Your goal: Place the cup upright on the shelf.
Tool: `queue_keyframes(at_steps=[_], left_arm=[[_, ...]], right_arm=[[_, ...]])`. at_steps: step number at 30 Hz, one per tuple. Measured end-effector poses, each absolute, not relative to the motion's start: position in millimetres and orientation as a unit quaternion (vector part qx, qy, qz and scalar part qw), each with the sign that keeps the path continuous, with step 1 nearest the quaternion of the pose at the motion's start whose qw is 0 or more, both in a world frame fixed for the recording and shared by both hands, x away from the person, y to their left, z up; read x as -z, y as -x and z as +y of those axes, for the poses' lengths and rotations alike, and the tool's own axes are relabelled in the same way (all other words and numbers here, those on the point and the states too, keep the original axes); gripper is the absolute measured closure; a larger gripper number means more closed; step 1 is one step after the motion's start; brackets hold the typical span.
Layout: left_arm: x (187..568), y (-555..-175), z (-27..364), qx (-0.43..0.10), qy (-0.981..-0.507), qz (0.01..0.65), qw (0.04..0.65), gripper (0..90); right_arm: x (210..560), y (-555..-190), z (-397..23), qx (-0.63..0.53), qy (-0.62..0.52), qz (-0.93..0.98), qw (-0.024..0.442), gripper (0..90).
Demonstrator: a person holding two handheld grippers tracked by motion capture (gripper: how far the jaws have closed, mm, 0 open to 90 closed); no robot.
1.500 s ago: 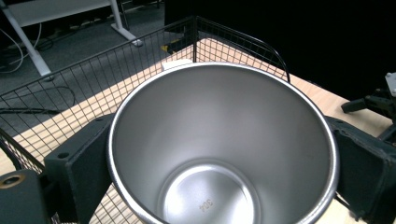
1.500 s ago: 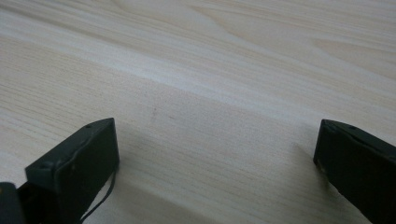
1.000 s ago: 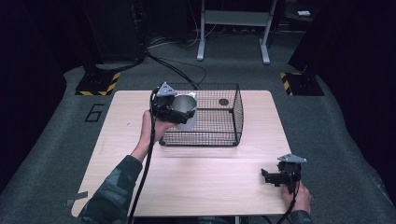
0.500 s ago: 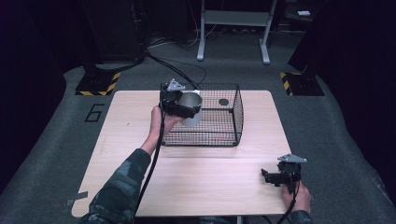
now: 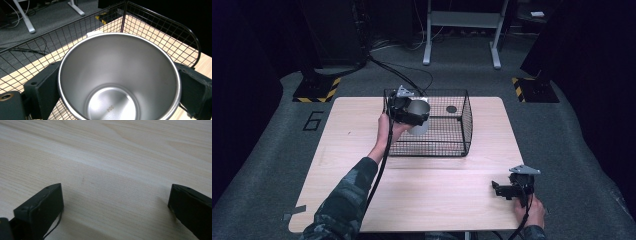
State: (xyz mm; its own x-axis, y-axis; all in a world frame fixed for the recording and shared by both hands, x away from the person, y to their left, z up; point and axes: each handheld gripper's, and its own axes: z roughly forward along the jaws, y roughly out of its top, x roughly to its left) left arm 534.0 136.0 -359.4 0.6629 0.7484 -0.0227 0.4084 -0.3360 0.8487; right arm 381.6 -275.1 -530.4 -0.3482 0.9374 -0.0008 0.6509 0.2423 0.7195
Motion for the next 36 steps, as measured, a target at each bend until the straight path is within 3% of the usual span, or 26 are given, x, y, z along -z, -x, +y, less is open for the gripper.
queue_keyframes(at_steps=[36], left_arm=[[395,-563,116,-0.172,-0.816,0.378,0.403,6.2]], right_arm=[[530,-382,-275,-0.321,-0.525,0.756,0.223,0.0]])
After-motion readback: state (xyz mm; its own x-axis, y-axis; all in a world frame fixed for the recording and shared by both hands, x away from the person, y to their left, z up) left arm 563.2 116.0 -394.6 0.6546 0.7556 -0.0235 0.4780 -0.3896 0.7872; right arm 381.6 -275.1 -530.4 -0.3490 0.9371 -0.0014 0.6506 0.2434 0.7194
